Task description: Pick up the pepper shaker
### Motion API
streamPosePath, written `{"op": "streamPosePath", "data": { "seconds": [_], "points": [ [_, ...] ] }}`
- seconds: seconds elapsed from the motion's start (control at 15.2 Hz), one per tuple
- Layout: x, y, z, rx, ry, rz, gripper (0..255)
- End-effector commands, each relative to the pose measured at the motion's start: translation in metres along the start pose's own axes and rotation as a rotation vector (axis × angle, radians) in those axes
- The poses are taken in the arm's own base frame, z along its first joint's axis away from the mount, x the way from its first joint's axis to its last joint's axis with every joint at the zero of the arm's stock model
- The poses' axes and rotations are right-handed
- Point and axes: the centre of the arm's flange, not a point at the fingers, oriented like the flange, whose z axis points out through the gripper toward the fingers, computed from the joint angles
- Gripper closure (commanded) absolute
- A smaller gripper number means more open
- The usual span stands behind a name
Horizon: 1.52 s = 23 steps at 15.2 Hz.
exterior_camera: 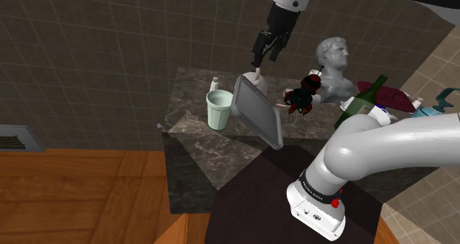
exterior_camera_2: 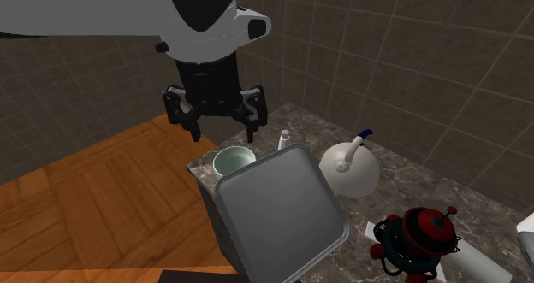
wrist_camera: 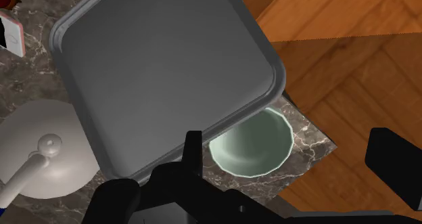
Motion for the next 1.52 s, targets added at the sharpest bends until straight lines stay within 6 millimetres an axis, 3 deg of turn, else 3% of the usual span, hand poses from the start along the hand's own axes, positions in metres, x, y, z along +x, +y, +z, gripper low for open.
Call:
{"op": "streamPosePath", "data": {
  "seconds": [0.0,1.45],
  "points": [
    [0.0,0.0,0.0,0.0,0.0,0.0,0],
    [0.217,0.074,0.186,-0.072,-0.059,0.078,0]
  ]
}}
